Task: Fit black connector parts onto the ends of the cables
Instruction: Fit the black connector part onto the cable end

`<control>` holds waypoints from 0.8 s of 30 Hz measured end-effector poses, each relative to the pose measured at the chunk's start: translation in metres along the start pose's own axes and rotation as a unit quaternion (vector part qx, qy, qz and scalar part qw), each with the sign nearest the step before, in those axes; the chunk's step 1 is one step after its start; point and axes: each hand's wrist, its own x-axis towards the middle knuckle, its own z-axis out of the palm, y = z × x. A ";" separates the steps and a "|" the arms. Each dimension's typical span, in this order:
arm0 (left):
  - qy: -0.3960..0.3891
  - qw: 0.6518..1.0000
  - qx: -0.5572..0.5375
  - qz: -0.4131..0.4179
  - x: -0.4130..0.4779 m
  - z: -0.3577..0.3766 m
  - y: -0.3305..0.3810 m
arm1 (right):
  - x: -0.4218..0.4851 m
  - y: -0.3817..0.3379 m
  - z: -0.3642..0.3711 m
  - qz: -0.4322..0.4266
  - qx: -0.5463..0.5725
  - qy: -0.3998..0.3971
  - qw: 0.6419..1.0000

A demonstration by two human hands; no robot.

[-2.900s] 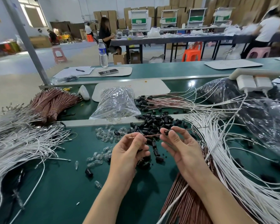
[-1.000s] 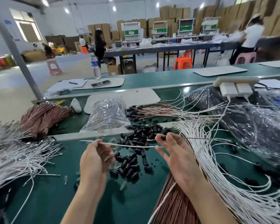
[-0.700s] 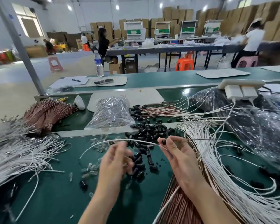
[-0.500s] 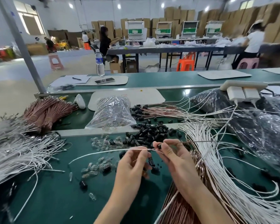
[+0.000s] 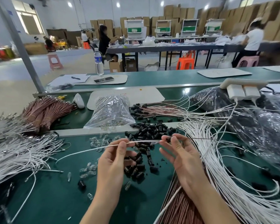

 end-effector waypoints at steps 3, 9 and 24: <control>0.003 1.000 -0.015 0.025 0.002 -0.005 0.006 | 0.002 -0.003 -0.004 0.030 0.083 0.034 0.996; -0.023 0.995 0.056 0.074 -0.002 -0.002 0.004 | 0.001 -0.003 -0.004 0.081 0.149 0.014 0.985; 0.001 0.980 0.150 0.129 0.002 -0.010 -0.003 | 0.001 -0.006 -0.005 0.083 0.147 0.015 0.986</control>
